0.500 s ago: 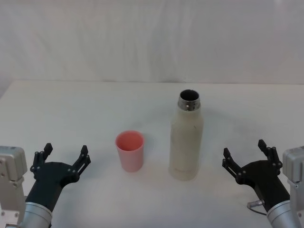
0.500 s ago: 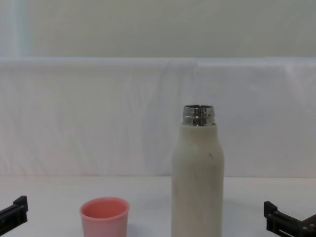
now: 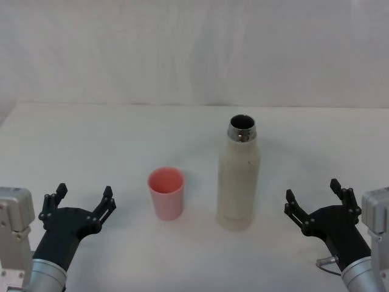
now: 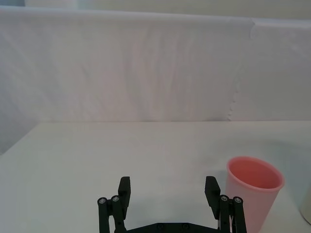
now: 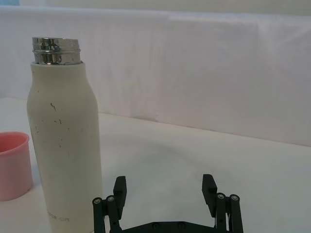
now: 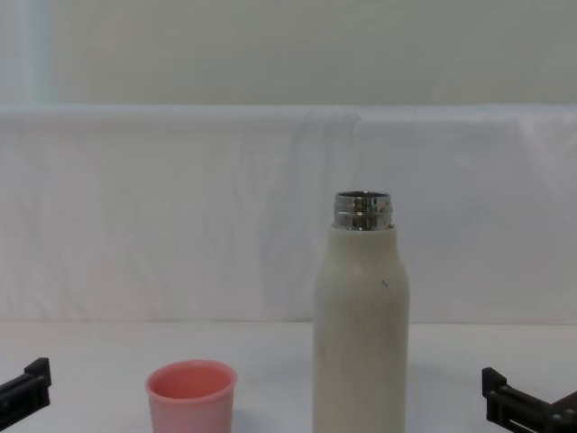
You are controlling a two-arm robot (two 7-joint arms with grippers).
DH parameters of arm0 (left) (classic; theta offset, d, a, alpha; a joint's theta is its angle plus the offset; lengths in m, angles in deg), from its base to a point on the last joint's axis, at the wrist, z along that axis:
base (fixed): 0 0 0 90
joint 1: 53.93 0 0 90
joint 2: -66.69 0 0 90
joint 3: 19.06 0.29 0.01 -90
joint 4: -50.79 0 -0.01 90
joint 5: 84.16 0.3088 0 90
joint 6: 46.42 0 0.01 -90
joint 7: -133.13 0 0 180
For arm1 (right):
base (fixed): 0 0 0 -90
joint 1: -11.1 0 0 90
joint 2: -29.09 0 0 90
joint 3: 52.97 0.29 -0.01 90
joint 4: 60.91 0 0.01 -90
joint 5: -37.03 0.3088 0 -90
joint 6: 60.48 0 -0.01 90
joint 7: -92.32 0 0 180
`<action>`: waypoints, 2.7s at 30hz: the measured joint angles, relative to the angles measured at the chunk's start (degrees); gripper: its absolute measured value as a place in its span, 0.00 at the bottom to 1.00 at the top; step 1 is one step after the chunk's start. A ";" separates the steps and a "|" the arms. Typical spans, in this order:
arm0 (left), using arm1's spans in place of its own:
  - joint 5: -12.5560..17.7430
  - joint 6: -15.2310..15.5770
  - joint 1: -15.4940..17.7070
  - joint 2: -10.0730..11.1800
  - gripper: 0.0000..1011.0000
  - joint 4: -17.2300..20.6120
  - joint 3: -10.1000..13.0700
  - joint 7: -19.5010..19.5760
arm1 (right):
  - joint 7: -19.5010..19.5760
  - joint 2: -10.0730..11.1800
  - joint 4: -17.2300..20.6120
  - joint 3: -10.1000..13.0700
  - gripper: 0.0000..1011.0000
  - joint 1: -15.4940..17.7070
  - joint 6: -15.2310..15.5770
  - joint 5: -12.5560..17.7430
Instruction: Grasp the thermos with one hand and pour water into the cup lid.
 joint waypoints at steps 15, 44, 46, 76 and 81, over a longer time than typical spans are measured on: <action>0.00 0.00 0.00 0.00 0.99 0.00 0.00 0.00 | -0.35 -0.09 0.94 0.25 0.99 0.10 0.50 -0.19; 0.00 0.00 0.00 0.00 0.99 0.00 0.00 0.00 | -20.17 9.40 11.61 4.43 0.99 0.31 12.92 12.46; 0.00 0.00 0.00 0.00 0.99 0.00 0.00 0.00 | -20.47 9.78 11.39 4.13 0.99 0.10 13.06 12.76; 0.00 0.00 0.00 0.00 0.99 0.00 0.00 0.00 | -18.85 8.54 2.85 -4.64 0.99 -8.90 14.05 12.77; 0.00 0.00 0.00 0.00 0.99 0.00 0.00 0.00 | -18.64 7.85 1.67 -5.25 0.99 -10.04 14.07 13.01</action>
